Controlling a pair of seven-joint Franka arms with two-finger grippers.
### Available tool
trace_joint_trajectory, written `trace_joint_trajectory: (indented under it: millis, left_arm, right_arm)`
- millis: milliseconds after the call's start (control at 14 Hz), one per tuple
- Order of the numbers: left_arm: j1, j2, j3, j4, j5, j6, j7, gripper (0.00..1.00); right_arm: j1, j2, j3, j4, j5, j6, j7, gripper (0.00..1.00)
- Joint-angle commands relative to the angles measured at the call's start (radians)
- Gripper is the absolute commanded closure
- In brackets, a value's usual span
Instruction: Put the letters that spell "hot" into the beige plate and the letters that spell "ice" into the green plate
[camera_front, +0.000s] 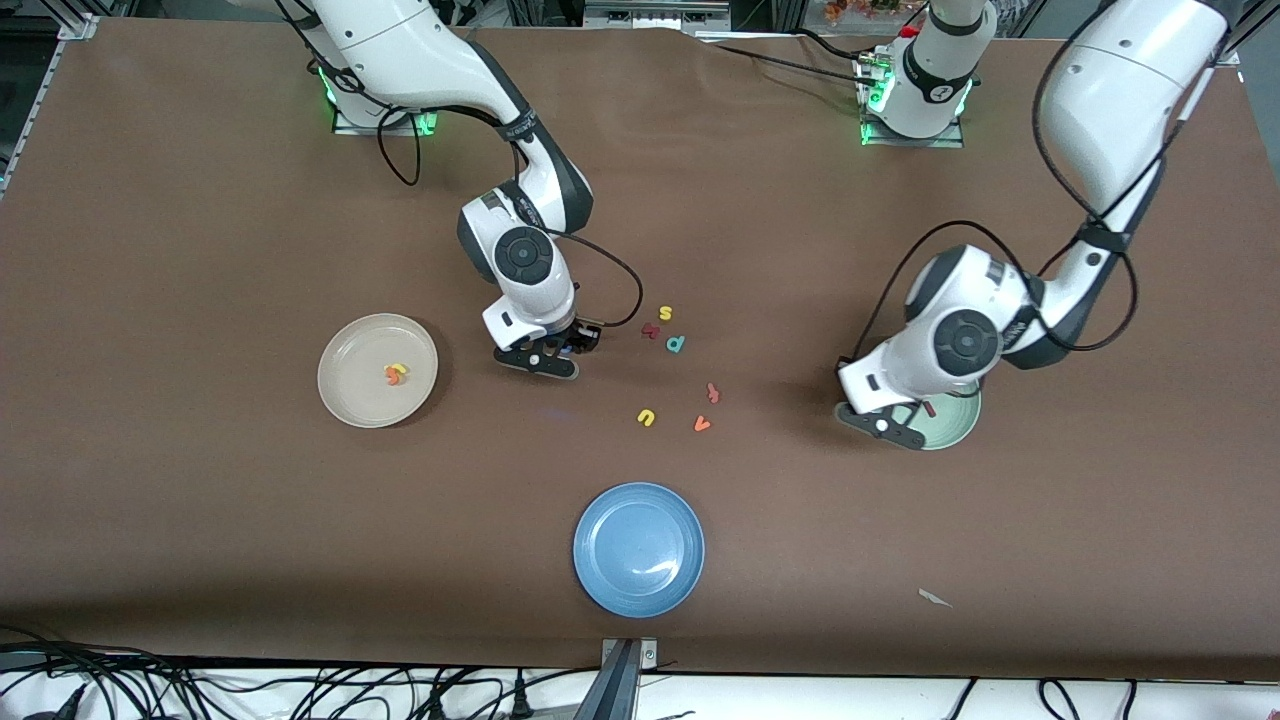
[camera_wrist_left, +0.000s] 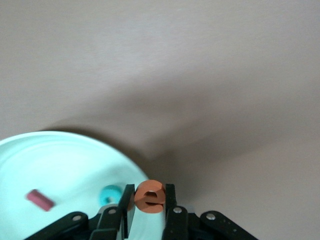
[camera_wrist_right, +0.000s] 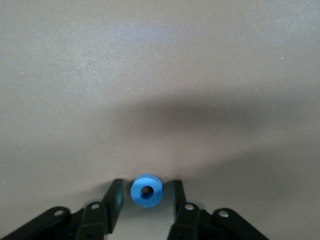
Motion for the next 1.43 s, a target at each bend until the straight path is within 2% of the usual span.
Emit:
trace_joint_trajectory:
  millis: [0, 214, 499, 570, 641, 713, 784, 926, 1069, 1211, 1354]
  left_arm:
    - [0.068, -0.021, -0.022, -0.015, -0.009, -0.044, 0.141, 0.98]
    - [0.151, -0.005, -0.03, -0.023, -0.058, -0.097, 0.232, 0.93]
    - [0.179, -0.001, -0.027, -0.023, -0.083, -0.137, 0.261, 0.92]
    - [0.183, 0.002, -0.027, -0.023, -0.081, -0.137, 0.263, 0.84]
    - [0.185, 0.005, -0.027, -0.021, -0.083, -0.137, 0.275, 0.43]
    - [0.183, 0.005, -0.027, -0.013, -0.089, -0.139, 0.283, 0.17]
    - [0.179, 0.001, -0.03, -0.009, -0.09, -0.145, 0.283, 0.0]
    - [0.167, -0.007, -0.045, 0.013, -0.101, -0.175, 0.254, 0.0]
    - [0.165, -0.013, -0.07, 0.084, -0.138, -0.27, 0.235, 0.0]
    - [0.165, -0.015, -0.137, 0.181, -0.139, -0.41, 0.138, 0.0]
    - [0.162, -0.016, -0.182, 0.249, -0.13, -0.491, 0.106, 0.0]
  right_arm:
    - [0.007, 0.013, -0.008, 0.016, -0.017, -0.013, 0.008, 0.59]
    - [0.007, 0.013, -0.008, 0.015, -0.017, -0.012, 0.001, 0.69]
    - [0.008, 0.013, -0.008, 0.016, -0.017, -0.012, -0.002, 0.8]
    - [0.005, 0.003, -0.009, 0.028, -0.014, -0.018, -0.014, 0.83]
    - [-0.008, -0.007, -0.009, 0.047, -0.01, -0.048, -0.041, 0.84]
    - [-0.022, -0.016, -0.011, 0.083, -0.001, -0.115, -0.072, 0.85]
    - [-0.047, -0.023, -0.012, 0.117, -0.001, -0.186, -0.106, 0.85]
    - [-0.061, -0.056, -0.046, 0.119, -0.001, -0.232, -0.194, 0.85]
    - [-0.062, -0.087, -0.11, 0.095, -0.001, -0.277, -0.309, 0.85]
    - [-0.062, -0.121, -0.166, 0.041, -0.001, -0.271, -0.418, 0.85]
    - [-0.062, -0.153, -0.221, -0.013, -0.001, -0.262, -0.529, 0.85]
